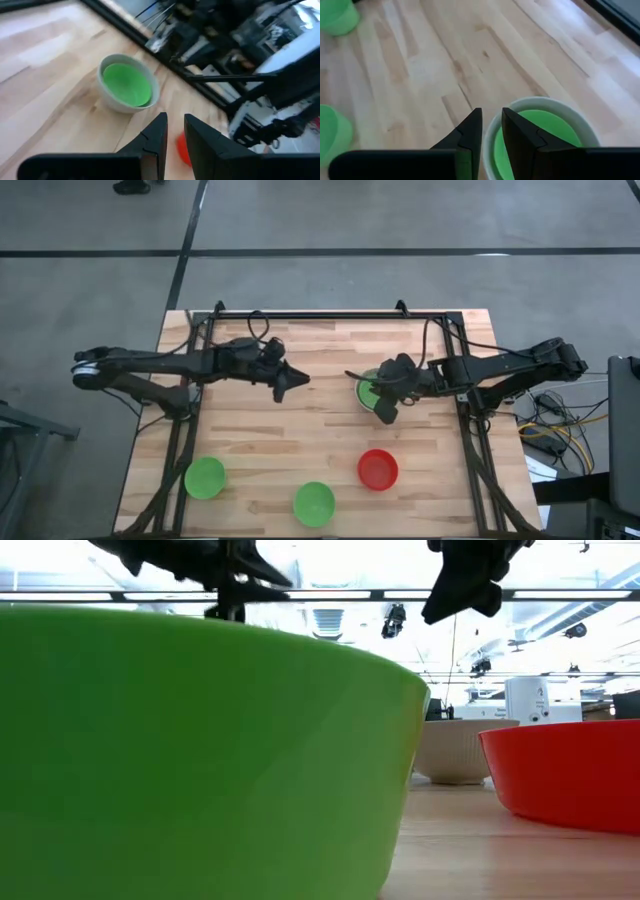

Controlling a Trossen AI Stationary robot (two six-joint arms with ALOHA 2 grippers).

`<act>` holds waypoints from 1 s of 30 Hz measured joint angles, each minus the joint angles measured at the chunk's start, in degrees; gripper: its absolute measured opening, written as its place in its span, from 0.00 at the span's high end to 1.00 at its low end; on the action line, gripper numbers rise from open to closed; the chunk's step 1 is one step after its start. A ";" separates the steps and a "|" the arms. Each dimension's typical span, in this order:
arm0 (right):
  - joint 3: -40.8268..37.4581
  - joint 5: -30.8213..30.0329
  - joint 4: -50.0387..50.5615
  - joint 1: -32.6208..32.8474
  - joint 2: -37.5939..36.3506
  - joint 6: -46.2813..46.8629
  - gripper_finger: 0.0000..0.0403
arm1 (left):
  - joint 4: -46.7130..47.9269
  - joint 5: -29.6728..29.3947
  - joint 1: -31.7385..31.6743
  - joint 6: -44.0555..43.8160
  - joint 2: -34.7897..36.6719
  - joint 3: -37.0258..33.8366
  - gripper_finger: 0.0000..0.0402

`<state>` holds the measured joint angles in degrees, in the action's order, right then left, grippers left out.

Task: Nest bowls inside each other
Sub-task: Stack the left green bowl on the green bowl

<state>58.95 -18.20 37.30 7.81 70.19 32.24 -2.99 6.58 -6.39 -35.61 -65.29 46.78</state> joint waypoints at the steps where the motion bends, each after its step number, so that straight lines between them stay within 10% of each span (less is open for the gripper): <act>1: -0.08 -0.10 0.06 0.00 0.00 -0.09 0.83 | 0.00 -0.06 0.52 0.59 1.07 -0.06 0.83; 30: 1.78 -1.33 -3.65 0.04 -0.57 -6.29 0.83 | 55.23 5.22 10.14 -2.68 30.95 -1.25 0.83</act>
<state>60.73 -19.53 33.65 7.86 69.63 25.96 52.24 11.80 3.75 -38.30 -34.34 45.54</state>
